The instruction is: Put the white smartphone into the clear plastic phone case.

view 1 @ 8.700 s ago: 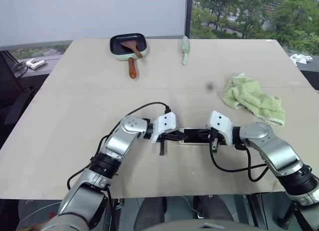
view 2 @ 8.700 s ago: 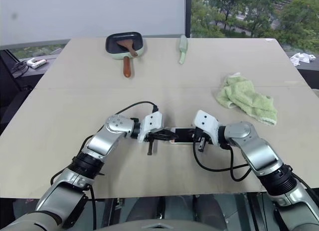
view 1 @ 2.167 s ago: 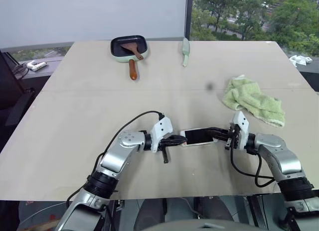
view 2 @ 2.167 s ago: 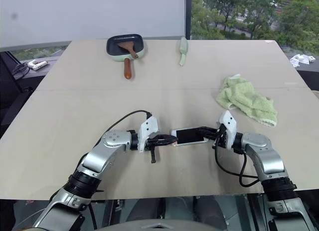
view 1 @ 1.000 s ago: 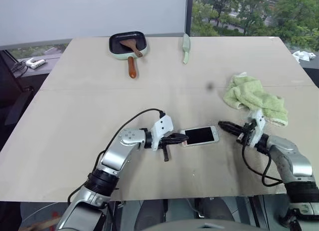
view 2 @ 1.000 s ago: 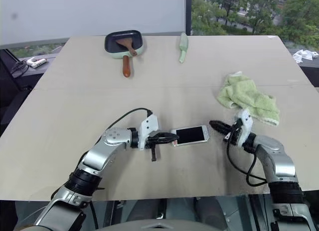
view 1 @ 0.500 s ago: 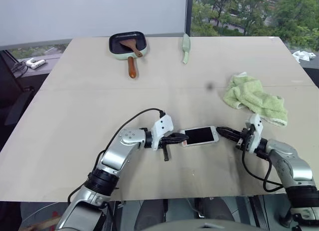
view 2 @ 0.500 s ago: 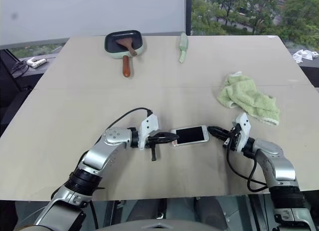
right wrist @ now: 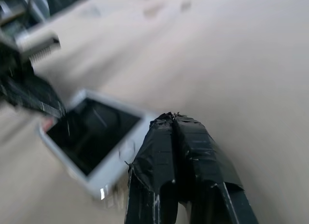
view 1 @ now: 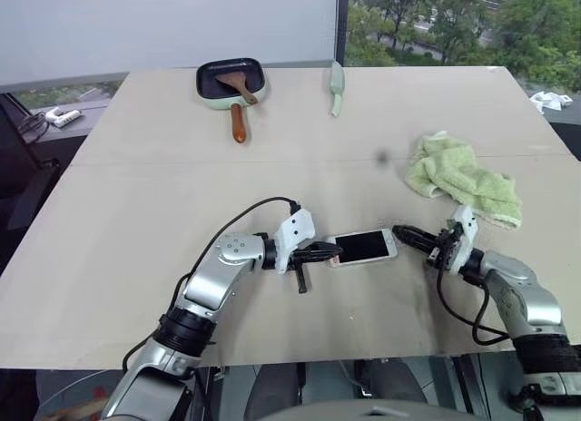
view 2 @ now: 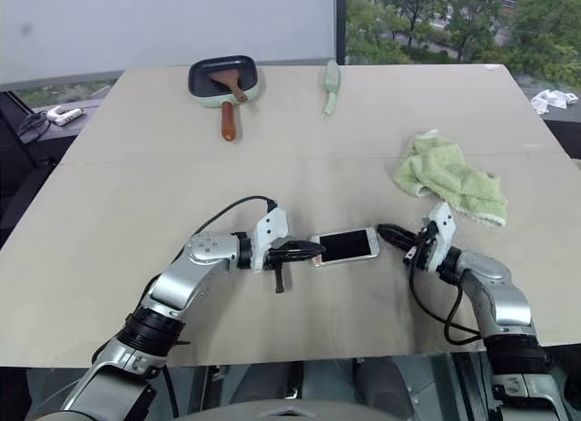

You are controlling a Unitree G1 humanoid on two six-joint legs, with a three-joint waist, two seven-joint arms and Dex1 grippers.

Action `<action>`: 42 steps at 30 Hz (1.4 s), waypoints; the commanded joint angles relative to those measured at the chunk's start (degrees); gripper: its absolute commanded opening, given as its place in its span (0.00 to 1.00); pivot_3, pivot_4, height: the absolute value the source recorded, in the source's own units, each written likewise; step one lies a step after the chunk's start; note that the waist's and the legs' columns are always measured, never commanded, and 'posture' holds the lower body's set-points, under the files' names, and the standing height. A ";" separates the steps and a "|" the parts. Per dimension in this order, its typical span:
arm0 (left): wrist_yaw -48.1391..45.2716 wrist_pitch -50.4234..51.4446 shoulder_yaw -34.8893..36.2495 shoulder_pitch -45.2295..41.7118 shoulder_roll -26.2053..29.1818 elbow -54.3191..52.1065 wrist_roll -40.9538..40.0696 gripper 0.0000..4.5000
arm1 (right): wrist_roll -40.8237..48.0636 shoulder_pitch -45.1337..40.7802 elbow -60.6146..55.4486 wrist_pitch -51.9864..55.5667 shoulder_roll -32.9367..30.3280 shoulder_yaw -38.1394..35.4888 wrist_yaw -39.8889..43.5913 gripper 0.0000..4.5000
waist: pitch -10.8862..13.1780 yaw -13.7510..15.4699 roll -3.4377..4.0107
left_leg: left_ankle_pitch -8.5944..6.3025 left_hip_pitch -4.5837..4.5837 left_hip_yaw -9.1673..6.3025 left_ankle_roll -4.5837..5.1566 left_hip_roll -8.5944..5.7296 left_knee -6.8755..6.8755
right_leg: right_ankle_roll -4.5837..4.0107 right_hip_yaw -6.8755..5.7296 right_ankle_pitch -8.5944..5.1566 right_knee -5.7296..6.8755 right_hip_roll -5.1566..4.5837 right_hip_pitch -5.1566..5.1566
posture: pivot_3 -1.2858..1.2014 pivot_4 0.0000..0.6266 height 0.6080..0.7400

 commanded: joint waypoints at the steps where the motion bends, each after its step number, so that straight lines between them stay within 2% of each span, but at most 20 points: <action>1: 0.10 0.67 -0.14 0.44 0.26 -0.04 0.32 0.00 | 1.50 0.18 -2.71 0.29 -0.58 -0.59 1.27 0.02 | 0.00 0.03 0.00 | 0.00 -0.01 -0.02 0.00 0.00 0.00 | 0.00 -0.02 0.00 0.00 0.00 0.00 | 0.52 0.24 1.00; 16: 0.35 0.83 -0.14 0.63 0.17 -0.27 0.33 0.00 | -6.64 1.04 0.78 -6.54 -3.57 5.44 4.59 0.02 | 0.00 -0.01 0.00 | 0.00 0.03 0.01 0.00 -0.02 0.00 | 0.00 0.00 0.00 0.01 0.03 0.00 | 0.52 0.24 1.00; 27: 0.50 1.09 -0.16 0.89 0.21 -0.70 0.22 0.00 | -16.96 0.08 4.48 -11.74 -6.58 12.24 3.76 0.02 | -0.10 -0.11 -0.09 | 0.00 0.13 0.05 0.00 -0.01 0.02 | 0.00 0.05 0.00 0.07 0.05 0.06 | 0.52 0.24 1.00; 42: 0.38 1.21 0.11 1.05 0.70 -1.13 0.22 0.00 | -24.62 -0.72 4.93 -6.87 -10.18 19.70 3.07 0.02 | -1.00 -0.11 -0.91 | 0.00 0.37 0.04 0.00 0.06 0.03 | -0.16 0.06 -0.08 0.19 0.06 0.23 | 0.52 0.24 1.00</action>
